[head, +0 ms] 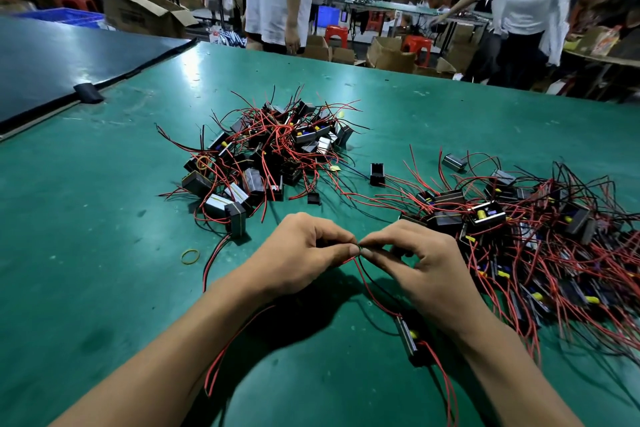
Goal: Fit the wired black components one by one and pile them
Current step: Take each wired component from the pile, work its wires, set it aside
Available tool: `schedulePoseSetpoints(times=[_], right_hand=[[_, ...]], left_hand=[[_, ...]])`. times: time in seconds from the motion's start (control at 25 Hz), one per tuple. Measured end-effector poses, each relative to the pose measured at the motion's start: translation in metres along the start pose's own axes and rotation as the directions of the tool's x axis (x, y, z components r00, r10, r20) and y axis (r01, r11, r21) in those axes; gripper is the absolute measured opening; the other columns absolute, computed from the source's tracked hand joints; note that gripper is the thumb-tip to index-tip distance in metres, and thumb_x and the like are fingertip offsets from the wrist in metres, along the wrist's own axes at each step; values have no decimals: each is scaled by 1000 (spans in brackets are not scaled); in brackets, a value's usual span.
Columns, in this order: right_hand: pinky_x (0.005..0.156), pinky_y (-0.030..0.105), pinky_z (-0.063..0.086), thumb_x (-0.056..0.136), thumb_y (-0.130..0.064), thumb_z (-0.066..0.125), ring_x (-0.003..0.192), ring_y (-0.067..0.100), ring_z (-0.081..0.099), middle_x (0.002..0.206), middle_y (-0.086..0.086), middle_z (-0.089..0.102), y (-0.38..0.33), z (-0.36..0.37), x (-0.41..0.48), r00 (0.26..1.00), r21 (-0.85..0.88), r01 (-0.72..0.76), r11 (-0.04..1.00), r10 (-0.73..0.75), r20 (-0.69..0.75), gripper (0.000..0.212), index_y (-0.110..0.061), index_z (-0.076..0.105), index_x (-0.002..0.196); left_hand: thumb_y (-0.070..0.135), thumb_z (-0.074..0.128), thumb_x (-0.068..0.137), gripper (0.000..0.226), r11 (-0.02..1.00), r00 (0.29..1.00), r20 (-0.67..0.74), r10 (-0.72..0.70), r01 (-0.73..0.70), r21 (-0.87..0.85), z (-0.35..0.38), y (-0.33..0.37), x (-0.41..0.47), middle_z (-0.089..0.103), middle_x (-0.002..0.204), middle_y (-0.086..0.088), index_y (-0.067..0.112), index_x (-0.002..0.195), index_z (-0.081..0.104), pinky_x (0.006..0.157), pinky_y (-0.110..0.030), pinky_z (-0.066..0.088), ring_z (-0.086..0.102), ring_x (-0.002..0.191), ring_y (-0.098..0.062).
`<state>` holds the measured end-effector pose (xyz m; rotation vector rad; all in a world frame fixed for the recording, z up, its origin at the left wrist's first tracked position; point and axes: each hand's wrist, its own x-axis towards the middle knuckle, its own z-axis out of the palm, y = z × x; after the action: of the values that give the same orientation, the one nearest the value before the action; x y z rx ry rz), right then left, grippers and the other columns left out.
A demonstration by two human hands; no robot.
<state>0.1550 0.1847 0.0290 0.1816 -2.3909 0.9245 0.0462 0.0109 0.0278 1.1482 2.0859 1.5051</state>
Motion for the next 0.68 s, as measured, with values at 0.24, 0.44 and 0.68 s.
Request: schedulePoseSetpoints(times=[0.24,0.44,0.68], right_hand=[[63,38,51,90,-36,72,70,12,63,82,-14,67,-1,0,1,1000,-92,13,996,-10,25,14,-22,76,90],[67,20,43,91,-20,68,68,3,56,72,-16,63,-11,8,0,976,-10,-217,976,218,3,12,-22,68,79],[53,16,33,88,-15,69,52,1,42,53,-11,53,-16,12,3,868,97,-496,863,491,69,20,-14,65,68]], left_hand=[[13,73,86,6,989,996,-7,90,-88,119,-1,2,0,62,65,-9,13,85,78,56,-27,37,47,59,-8],[14,75,85,4,968,984,-37,172,-162,192,0,4,1,64,65,3,13,86,79,58,-21,40,53,60,-4],[19,75,84,4,945,982,-28,187,-172,280,3,0,1,69,68,4,16,84,78,60,-29,48,62,63,-12]])
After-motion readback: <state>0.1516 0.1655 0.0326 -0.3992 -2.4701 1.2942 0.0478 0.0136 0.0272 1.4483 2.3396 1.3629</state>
